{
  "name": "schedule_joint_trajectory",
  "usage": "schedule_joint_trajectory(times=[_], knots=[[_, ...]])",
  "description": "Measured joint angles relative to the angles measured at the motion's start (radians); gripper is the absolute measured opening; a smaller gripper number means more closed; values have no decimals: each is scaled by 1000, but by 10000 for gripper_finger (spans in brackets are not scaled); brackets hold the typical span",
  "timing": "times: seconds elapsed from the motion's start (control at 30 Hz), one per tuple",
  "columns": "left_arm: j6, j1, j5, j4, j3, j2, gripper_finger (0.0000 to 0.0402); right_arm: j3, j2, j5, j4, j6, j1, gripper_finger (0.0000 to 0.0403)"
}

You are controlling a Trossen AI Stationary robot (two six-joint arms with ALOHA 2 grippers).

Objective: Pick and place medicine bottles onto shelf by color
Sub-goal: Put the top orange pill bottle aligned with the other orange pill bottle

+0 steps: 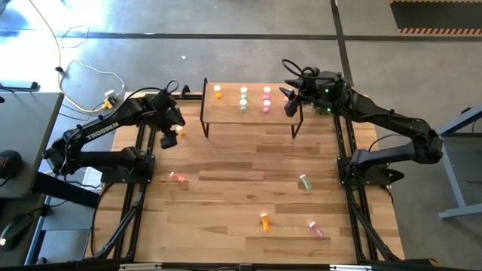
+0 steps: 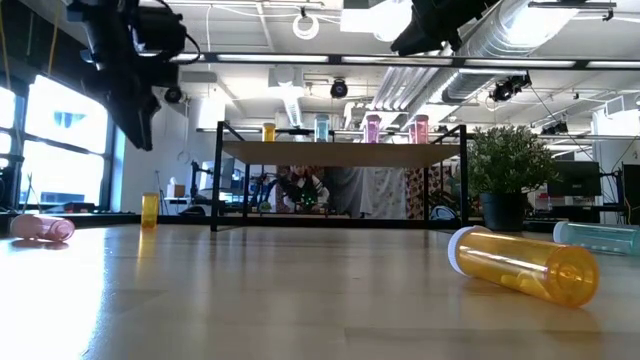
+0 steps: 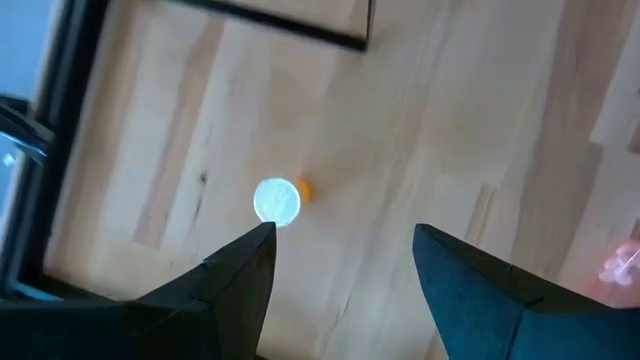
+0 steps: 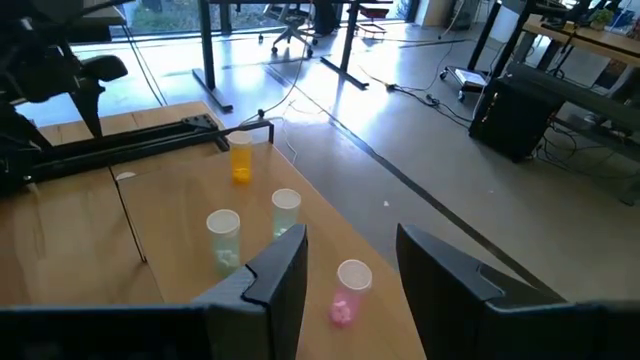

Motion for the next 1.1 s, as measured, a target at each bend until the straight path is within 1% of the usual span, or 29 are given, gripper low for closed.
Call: schedule_joint_trajectory(times=[0.2, 0.33, 0.47, 0.63, 0.8, 0.97, 1.1], knots=[[-26, 6, -17, 49, -16, 69, 227, 0, 0, 0, 0, 0, 0, 147], [-40, 6, -49, 98, -16, 125, 227, 0, 0, 0, 0, -1, 0, 147], [21, 6, -69, 110, -16, 180, 227, 0, 0, 0, 0, -10, 0, 147], [37, 44, -73, 119, -16, 235, 227, 0, 0, 0, 0, -11, 0, 147], [47, 95, -68, 141, -16, 255, 227, 0, 0, 0, 0, -11, 0, 147], [62, 115, -53, 152, -16, 255, 227, 0, 0, 0, 0, -11, 0, 147], [61, 119, 0, 152, -16, 271, 227, 0, 0, 0, 0, -11, 0, 147]])
